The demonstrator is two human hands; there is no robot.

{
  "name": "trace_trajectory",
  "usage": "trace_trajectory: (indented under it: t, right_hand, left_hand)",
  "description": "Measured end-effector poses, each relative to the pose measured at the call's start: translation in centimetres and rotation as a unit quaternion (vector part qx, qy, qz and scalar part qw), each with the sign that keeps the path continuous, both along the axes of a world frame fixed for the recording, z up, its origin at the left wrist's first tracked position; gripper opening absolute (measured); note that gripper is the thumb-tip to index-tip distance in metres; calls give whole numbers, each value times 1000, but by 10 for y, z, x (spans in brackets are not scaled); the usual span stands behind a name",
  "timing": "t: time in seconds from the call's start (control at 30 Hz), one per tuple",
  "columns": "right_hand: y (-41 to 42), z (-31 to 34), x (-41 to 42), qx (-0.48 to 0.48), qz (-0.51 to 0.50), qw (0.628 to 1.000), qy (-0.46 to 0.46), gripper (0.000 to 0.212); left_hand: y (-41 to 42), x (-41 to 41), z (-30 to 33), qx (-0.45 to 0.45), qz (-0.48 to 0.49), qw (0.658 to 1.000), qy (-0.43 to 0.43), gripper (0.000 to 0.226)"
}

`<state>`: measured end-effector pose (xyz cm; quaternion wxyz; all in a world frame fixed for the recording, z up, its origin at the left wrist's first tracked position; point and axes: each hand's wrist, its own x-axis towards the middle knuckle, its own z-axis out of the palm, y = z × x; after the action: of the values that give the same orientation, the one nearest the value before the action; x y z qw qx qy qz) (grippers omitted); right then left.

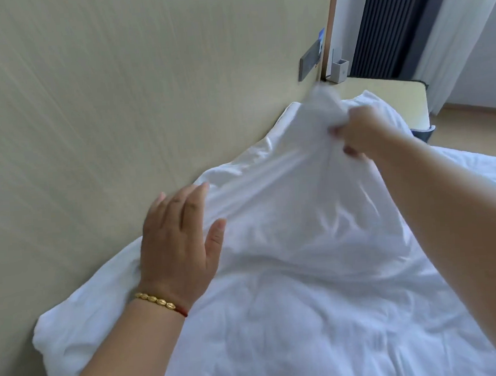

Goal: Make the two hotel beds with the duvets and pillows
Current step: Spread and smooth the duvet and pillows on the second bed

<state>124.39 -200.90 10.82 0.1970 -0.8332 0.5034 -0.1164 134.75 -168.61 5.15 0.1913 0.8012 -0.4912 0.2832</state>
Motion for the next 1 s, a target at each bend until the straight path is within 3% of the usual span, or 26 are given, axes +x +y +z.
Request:
trace_trajectory:
  t: [0.07,0.1,0.2,0.3,0.4,0.47,0.57,0.77,0.87,0.93,1.0]
  right_hand:
    - [-9,19,21,0,-52,970,-236,24]
    - [-9,24,31,34,-37,960,-277,35]
    - [17,7,37,49,47,988,-139,71]
    - [68,-50,6,7,101,988,-113,72]
    - [144,-126,-52,115,125,980,-106,73]
    - [191,-163,-91,119,138,975,-129,62]
    - [251,-169,-139,205,125,960,-141,57]
    - [287,-165,-182,215,107,958,-158,54]
    - [277,-178,-237,139,83,986,-29,56]
    - [273,-188,-287,193,96,972,92,62]
    - [275,-190,-343,226,77,963,126,88]
  left_hand:
    - [0,-7,13,-34,-26,997,-71,48]
    - [1,-10,15,-22,-38,994,-100,46]
    - [7,-8,9,117,-9,989,-89,47]
    - [25,0,-5,250,82,965,-1,61]
    - [49,-13,-13,223,111,968,43,59]
    - [67,-30,-15,183,138,970,79,59]
    - [84,-58,-21,194,179,957,119,62]
    - [63,-142,-35,259,35,958,121,58]
    - [74,-164,-50,376,86,906,172,58]
    - [79,-166,-53,426,133,870,211,62]
    - [66,-179,-42,412,159,871,216,63]
